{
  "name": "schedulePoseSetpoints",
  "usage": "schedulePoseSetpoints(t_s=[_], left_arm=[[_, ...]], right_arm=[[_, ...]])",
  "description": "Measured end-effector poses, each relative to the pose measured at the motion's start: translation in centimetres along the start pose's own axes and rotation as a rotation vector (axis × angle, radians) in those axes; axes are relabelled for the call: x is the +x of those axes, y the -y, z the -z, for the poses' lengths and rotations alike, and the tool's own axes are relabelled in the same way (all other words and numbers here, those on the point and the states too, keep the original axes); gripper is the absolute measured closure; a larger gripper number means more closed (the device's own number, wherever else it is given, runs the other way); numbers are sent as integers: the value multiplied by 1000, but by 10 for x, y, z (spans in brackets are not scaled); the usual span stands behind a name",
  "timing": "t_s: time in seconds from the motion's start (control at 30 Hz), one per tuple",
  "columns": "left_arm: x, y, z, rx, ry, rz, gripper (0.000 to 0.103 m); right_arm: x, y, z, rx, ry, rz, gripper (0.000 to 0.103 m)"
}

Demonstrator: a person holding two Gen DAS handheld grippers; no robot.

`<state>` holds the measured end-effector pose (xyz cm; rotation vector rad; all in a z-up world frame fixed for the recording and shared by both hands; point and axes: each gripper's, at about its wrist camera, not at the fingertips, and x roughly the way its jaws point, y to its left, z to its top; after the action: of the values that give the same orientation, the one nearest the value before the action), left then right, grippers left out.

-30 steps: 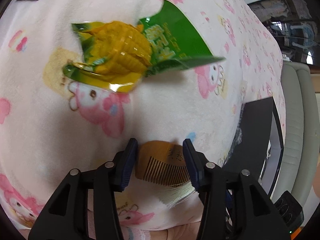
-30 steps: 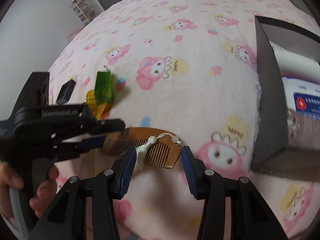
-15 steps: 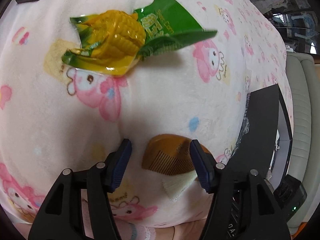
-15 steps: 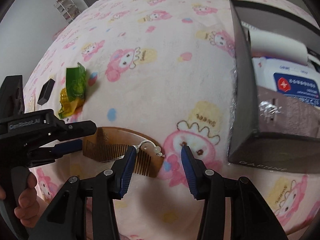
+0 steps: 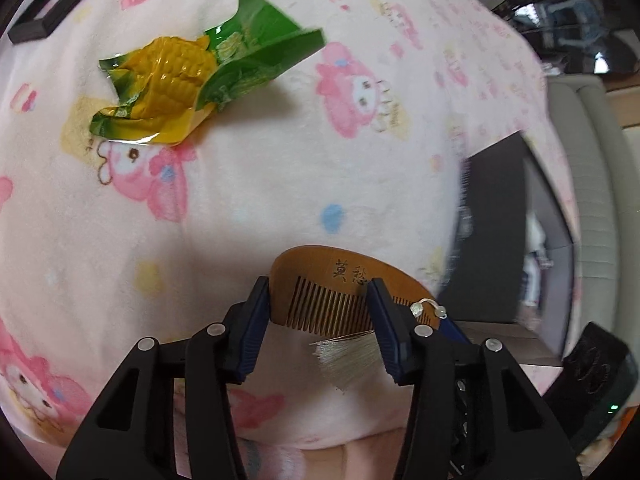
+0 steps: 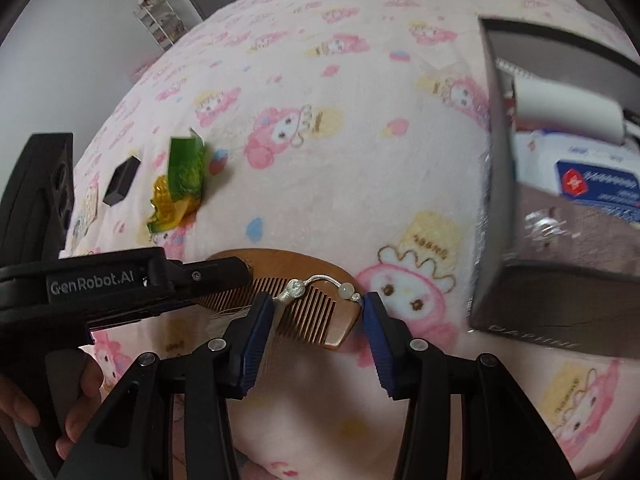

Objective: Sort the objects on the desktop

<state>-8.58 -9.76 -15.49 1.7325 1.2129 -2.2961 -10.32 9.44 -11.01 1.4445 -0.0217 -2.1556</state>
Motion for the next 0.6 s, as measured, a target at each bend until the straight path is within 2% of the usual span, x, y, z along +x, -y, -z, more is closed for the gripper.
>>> schedulePoseSetpoints(t_s=[0.13,0.2,0.27,0.33,0.4,0.5,0.6], left_arm=[[-19,12,-3,30,24,129,58],[-23,27,-3,63,11,208,64],[-27,48,-1,120,-7,252,66],[-30,67,1,185,12,222,67],[-26,79,0,212,18,197,71],[-15,82,-4,201,11,163,72],[-11,66,-14,144,25,94,72]], right_arm=[[-31,3,-3,-7,60,-18,63],[-48,6,-7,-12,94,-35,63],[-63,10,-12,-7,115,-91,69],[-76,12,-18,-11,140,-125,70],[-81,13,-22,-39,162,-94,70],[-76,22,-22,-19,154,-71,70],[-61,24,-15,-18,114,-74,70]])
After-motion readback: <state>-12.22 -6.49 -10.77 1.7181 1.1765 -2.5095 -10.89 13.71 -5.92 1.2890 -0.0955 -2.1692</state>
